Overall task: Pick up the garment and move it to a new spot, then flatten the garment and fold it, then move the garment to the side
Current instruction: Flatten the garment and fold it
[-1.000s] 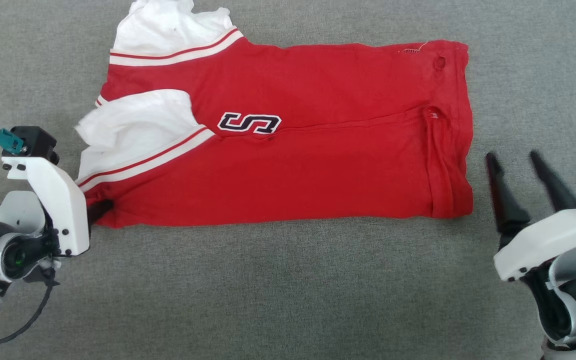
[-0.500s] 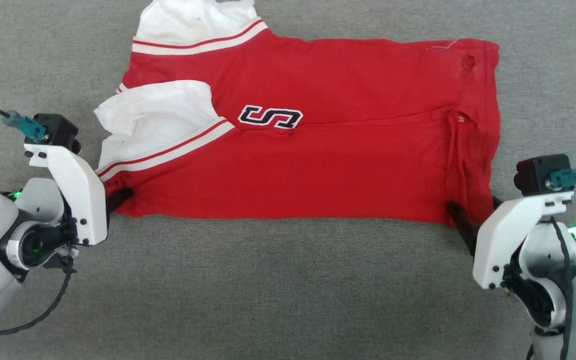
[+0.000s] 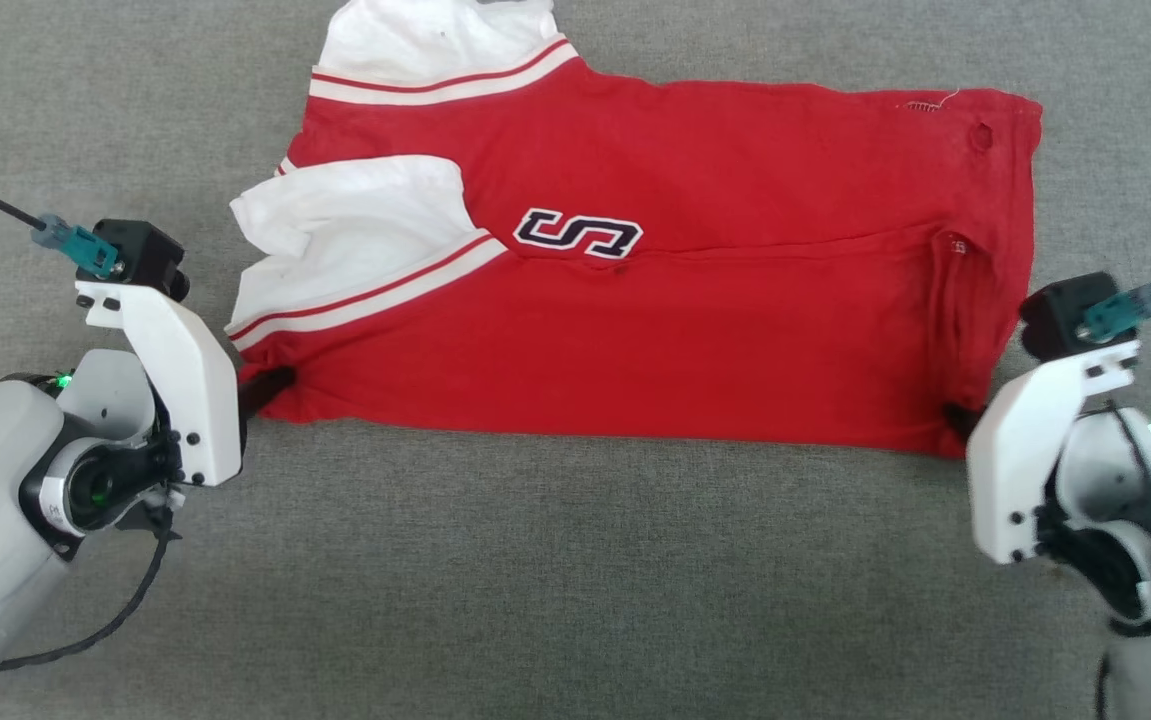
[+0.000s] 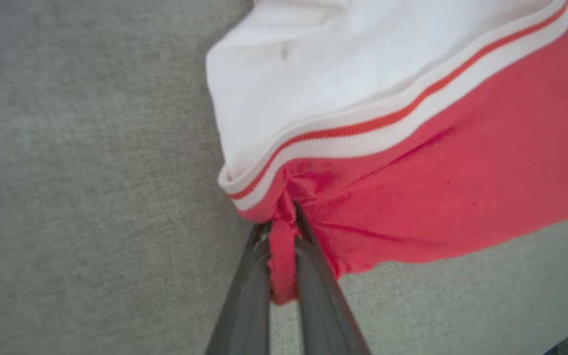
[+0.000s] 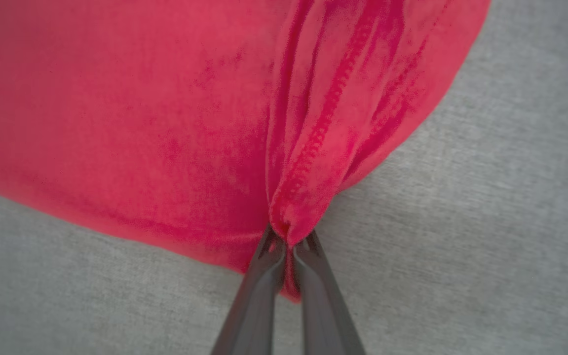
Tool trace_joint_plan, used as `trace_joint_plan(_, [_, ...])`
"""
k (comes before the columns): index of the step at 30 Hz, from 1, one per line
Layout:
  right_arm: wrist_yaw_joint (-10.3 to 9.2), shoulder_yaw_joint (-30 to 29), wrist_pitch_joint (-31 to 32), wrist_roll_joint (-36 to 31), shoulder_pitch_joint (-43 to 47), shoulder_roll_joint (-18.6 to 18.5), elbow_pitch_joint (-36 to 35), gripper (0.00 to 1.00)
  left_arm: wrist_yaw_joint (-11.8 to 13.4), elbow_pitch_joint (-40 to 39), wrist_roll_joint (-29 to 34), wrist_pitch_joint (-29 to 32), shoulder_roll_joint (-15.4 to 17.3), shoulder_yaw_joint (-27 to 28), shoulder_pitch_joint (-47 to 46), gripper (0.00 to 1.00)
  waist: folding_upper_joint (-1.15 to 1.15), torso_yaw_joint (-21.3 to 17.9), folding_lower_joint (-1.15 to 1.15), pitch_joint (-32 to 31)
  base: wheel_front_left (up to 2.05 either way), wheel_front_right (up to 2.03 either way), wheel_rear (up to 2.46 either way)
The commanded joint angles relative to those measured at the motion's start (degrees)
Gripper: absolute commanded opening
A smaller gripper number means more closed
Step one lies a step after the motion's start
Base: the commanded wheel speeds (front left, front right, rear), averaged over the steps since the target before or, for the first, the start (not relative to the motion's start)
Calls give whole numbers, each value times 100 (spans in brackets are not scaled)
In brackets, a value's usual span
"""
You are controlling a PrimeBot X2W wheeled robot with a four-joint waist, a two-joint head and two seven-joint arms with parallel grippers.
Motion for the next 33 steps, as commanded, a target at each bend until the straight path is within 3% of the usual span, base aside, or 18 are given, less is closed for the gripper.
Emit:
trace_joint_plan(1, [-19,-109,180,57,19,-211,-26,0,90,-82,-72,175,-6,-192,329,0,0,52,0,-73,0,0,0])
trace_joint_plan(9, [-17,-164,810,358,196,-663,-548,0,493,-982,-119,240,523,-68,434,0,0,162,0,-274,0,0,0])
trace_joint_plan(16, [-16,-387,1476,689,681,-976,-1092,0,1149,-2237,-185,279,1105,-75,896,0,0,255,0,-441,0,0,0])
trace_joint_plan(20, [-16,-534,1659,800,965,-975,-1299,0,1497,-2836,-280,282,1341,-136,1210,0,0,278,0,-467,0,0,0])
trace_joint_plan(26, [-15,-515,1534,729,1246,-770,-1071,0,1614,-2941,-371,191,1172,-288,1526,0,0,291,0,-480,0,0,0])
trace_joint_plan(27, [-13,-480,1490,740,1257,-715,-1000,16,1583,-2868,-372,171,1108,-294,1534,0,0,288,0,-481,0,0,0])
trace_joint_plan(28, [-12,-426,1420,742,1240,-676,-932,44,1547,-2791,-337,151,1051,-313,1517,47,0,279,0,-480,0,0,0])
trace_joint_plan(29, [-12,-385,1357,720,1227,-673,-854,86,1502,-2681,-346,153,980,-327,1507,91,0,273,0,-482,0,0,0])
trace_joint_plan(30, [-12,-348,1327,731,1229,-630,-770,100,1463,-2600,-372,182,922,-343,1495,100,0,261,0,-484,0,0,0])
trace_joint_plan(33, [-11,-290,1143,696,1124,-547,-676,100,1410,-2353,-367,168,854,-272,1342,100,0,196,0,-466,0,0,0])
